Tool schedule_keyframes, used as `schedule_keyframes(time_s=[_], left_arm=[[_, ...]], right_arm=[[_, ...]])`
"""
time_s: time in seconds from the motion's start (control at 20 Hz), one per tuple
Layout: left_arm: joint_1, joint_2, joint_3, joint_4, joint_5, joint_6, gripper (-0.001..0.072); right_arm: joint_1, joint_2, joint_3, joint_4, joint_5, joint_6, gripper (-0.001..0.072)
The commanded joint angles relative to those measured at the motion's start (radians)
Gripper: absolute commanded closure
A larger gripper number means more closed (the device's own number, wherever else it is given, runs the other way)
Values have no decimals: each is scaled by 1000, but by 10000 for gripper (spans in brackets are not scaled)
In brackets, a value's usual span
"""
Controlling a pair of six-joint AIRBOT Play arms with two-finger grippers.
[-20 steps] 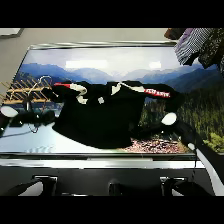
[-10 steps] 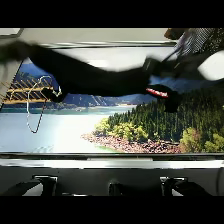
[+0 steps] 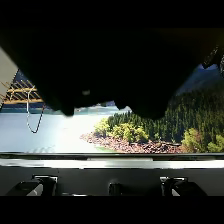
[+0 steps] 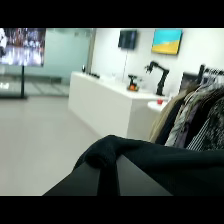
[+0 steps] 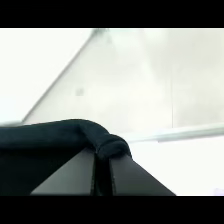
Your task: Fold the clothes and pants, and hang the long-sleeved shirts on hangers.
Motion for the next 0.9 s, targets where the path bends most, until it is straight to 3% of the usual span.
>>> schedule_keyframes(time_s=[0.0,0.25,0.5,0.65,0.85], left_arm=[[-1,100,14,13,0,-43,669],[-1,136,12,193,-192,-270,669],[-2,24,-139,233,-312,-331,669],[-1,-124,-261,248,-265,-331,669],[-17,-399,-297,251,-39,-331,669]], right_arm=[[0,120,14,-37,43,-1,668],[0,152,13,-53,133,7,668],[0,15,-75,-89,164,-79,669],[0,-136,-182,-185,129,-75,669],[0,-409,-243,-278,-60,148,669]])
